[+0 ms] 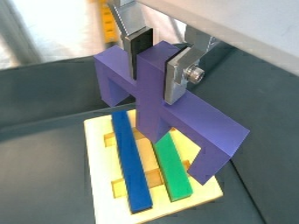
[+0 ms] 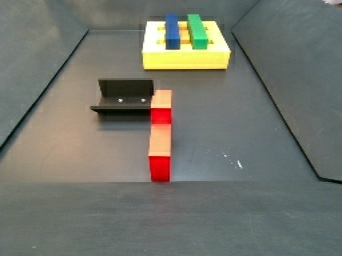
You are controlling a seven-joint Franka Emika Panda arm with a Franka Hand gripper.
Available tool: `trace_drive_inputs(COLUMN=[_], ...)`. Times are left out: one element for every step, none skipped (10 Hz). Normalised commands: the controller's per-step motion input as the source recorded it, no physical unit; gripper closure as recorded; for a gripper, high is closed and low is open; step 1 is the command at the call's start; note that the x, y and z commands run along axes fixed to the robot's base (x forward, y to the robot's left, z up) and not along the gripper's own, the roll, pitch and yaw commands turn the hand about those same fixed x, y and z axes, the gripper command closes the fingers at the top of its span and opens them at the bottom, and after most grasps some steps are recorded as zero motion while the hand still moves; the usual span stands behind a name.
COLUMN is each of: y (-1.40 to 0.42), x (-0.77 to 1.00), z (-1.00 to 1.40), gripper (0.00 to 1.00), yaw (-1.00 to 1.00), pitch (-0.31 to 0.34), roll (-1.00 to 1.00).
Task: Pick up the purple object. Move up. Move to above the board. Insert the purple object.
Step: Move to above the board, then insert the purple object.
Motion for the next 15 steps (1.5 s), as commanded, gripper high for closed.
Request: trace_drive_inputs(y=[-0.12, -0.07, -0.04, -0.03, -0.02, -0.02, -0.02, -0.02, -0.02, -0.02, -0.02, -0.02, -0.02, -0.02, -0.4], x=[-0.01, 0.0, 0.01, 0.01, 0.01, 0.01, 0.01, 0.01, 0.01, 0.02, 0.02, 0.03, 0.03, 0.04, 0.0], z=[0.05, 0.04, 0.04, 0.03, 0.03, 0.03, 0.03, 0.03, 0.03, 0.03, 0.04, 0.04, 0.04, 0.03, -0.55], gripper=[1.0, 1.0, 1.0, 1.0, 1.0, 1.0, 1.0, 1.0, 1.0, 1.0, 1.0, 1.0, 1.0, 1.0, 1.0], yaw=[1.0, 1.0, 1.0, 1.0, 1.0, 1.0, 1.0, 1.0, 1.0, 1.0, 1.0, 0.8, 0.62, 0.33, 0.0], pitch=[0.033, 0.035, 0.039, 0.044, 0.048, 0.054, 0.06, 0.07, 0.08, 0.094, 0.121, 0.123, 0.117, 0.101, 0.166], roll=[0.03, 0.03, 0.03, 0.03, 0.04, 0.04, 0.05, 0.05, 0.06, 0.07, 0.09, 0.1, 0.1, 0.09, 0.0])
